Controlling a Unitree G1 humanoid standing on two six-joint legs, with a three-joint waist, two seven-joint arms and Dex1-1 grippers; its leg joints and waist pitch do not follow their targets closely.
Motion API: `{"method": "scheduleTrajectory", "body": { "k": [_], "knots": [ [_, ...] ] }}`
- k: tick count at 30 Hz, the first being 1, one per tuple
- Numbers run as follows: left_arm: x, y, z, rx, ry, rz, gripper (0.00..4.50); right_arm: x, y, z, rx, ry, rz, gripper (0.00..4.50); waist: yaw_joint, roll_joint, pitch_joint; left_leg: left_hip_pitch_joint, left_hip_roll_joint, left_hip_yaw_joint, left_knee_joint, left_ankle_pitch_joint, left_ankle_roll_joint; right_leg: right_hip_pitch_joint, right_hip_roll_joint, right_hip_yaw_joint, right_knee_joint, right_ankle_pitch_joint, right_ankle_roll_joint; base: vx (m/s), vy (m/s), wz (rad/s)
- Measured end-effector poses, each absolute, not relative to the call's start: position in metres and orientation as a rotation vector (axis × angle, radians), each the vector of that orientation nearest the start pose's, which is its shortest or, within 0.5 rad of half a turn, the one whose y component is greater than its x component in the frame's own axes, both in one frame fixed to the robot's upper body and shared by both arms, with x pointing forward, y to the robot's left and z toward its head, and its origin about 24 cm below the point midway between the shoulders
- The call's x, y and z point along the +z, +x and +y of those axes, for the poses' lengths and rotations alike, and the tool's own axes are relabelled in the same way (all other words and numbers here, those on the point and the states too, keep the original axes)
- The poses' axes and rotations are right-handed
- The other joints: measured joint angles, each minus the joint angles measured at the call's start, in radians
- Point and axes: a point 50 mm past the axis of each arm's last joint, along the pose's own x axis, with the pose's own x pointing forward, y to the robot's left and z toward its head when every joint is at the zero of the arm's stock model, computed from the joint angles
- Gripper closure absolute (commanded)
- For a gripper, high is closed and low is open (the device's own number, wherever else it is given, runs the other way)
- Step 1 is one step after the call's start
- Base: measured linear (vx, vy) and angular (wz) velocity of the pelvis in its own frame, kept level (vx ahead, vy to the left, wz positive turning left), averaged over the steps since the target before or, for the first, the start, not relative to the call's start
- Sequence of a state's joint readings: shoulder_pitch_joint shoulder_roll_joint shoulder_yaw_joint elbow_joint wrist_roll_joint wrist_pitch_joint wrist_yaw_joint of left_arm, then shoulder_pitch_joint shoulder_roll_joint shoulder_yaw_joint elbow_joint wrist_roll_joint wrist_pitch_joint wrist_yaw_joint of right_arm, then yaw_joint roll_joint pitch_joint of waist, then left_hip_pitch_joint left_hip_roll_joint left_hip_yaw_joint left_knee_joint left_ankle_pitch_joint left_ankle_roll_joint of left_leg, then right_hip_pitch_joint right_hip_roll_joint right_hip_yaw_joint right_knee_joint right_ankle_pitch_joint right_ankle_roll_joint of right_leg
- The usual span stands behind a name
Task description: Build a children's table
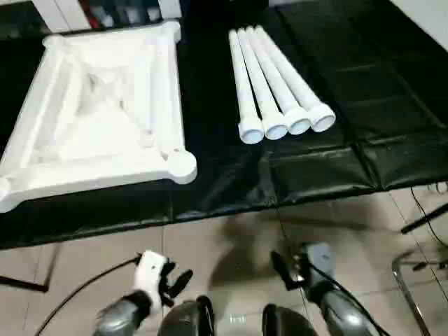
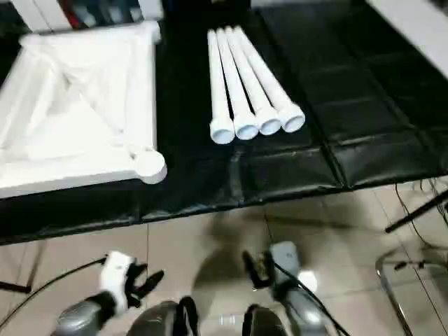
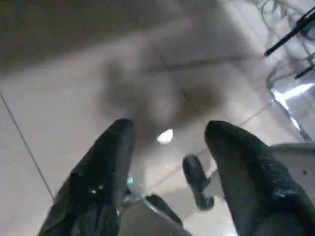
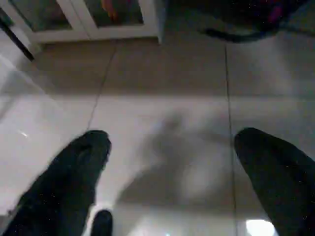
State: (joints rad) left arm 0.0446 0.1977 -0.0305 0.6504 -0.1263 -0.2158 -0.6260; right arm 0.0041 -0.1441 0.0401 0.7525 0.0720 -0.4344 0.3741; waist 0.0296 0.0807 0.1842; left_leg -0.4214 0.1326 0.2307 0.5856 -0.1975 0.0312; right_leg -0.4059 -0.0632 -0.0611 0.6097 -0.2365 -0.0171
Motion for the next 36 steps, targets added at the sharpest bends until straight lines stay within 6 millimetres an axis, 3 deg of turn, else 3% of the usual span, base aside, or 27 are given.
{"method": "scheduleTrajectory", "body": {
  "k": [5, 7, 12, 15, 20, 25, 28, 30, 32, 36],
  "knots": [
    [-0.054, 0.185, 0.176, -0.610, -0.083, 0.351, 1.77, -0.045, 0.197, -0.164, 0.492, -0.025, 0.204, 0.00, -0.003, -0.006, 0.029, 0.003, 0.001, 0.000, -0.003, -0.002, -0.006, 0.000, 0.002, 0.003, -0.001, 0.000, 0.001, 0.000, 0.000, 0.00],
    [-0.043, 0.183, 0.178, -0.630, -0.085, 0.308, 1.77, -0.045, 0.192, -0.163, 0.537, -0.020, 0.198, 0.00, -0.001, -0.009, 0.033, 0.005, 0.001, 0.000, -0.007, -0.002, -0.008, 0.000, 0.003, 0.004, -0.003, 0.000, 0.001, 0.000, 0.000, 0.00],
    [-0.021, 0.162, 0.190, -0.674, -0.105, 0.289, 1.77, -0.042, 0.171, -0.167, 0.611, 0.016, 0.209, 0.00, -0.002, -0.006, 0.050, 0.005, 0.001, 0.002, -0.016, 0.000, -0.010, 0.000, 0.005, 0.005, -0.013, 0.001, 0.001, 0.000, 0.000, 0.00],
    [0.000, 0.151, 0.192, -0.717, -0.145, 0.240, 1.77, -0.011, 0.162, -0.164, 0.673, 0.028, 0.140, 0.00, 0.000, -0.007, 0.054, 0.003, 0.000, 0.002, -0.017, 0.002, -0.004, -0.001, 0.005, 0.005, -0.014, 0.001, 0.002, 0.000, 0.000, 0.00],
    [0.035, 0.146, 0.199, -0.740, -0.195, 0.135, 1.77, 0.076, 0.156, -0.157, 0.779, 0.140, -0.061, 0.00, 0.001, -0.009, 0.056, 0.011, 0.000, 0.000, -0.018, 0.002, -0.009, 0.006, 0.006, 0.004, -0.014, 0.002, 0.005, 0.000, 0.000, 0.00],
    [0.048, 0.149, 0.202, -0.732, -0.198, 0.092, 1.77, 0.109, 0.156, -0.147, 0.808, 0.121, -0.157, 0.00, 0.001, -0.011, 0.058, 0.021, 0.000, 0.001, -0.019, 0.003, -0.015, 0.013, 0.006, 0.006, -0.014, 0.001, 0.006, 0.000, 0.000, 0.00],
    [0.075, 0.177, 0.199, -0.630, -0.190, 0.001, 1.77, 0.130, 0.188, -0.138, 0.659, -0.027, -0.259, 0.00, -0.001, -0.012, 0.059, 0.020, 0.000, 0.000, -0.019, 0.008, -0.020, 0.011, 0.007, 0.007, -0.010, 0.006, 0.003, 0.000, 0.000, 0.00],
    [0.114, 0.203, 0.190, -0.566, -0.152, -0.142, 1.77, 0.148, 0.206, -0.135, 0.566, -0.079, -0.279, 0.00, 0.010, -0.011, 0.058, 0.021, 0.000, 0.000, -0.019, 0.015, -0.019, 0.011, 0.007, 0.007, -0.007, 0.007, 0.002, 0.000, 0.000, 0.00],
    [0.145, 0.230, 0.181, -0.466, -0.126, -0.215, 1.77, 0.153, 0.222, -0.135, 0.462, -0.030, -0.237, 0.00, 0.014, -0.009, 0.057, 0.021, 0.000, 0.000, -0.016, 0.017, -0.018, 0.011, 0.007, 0.007, -0.001, 0.007, 0.002, 0.000, 0.000, 0.00],
    [0.159, 0.252, 0.168, -0.355, -0.112, -0.233, 1.77, 0.150, 0.241, -0.125, 0.423, 0.068, -0.207, 0.00, -0.017, -0.003, 0.052, 0.018, 0.000, -0.001, -0.010, 0.020, -0.012, 0.006, 0.006, 0.007, 0.007, 0.007, 0.002, 0.000, 0.000, 0.00]
  ]
}}
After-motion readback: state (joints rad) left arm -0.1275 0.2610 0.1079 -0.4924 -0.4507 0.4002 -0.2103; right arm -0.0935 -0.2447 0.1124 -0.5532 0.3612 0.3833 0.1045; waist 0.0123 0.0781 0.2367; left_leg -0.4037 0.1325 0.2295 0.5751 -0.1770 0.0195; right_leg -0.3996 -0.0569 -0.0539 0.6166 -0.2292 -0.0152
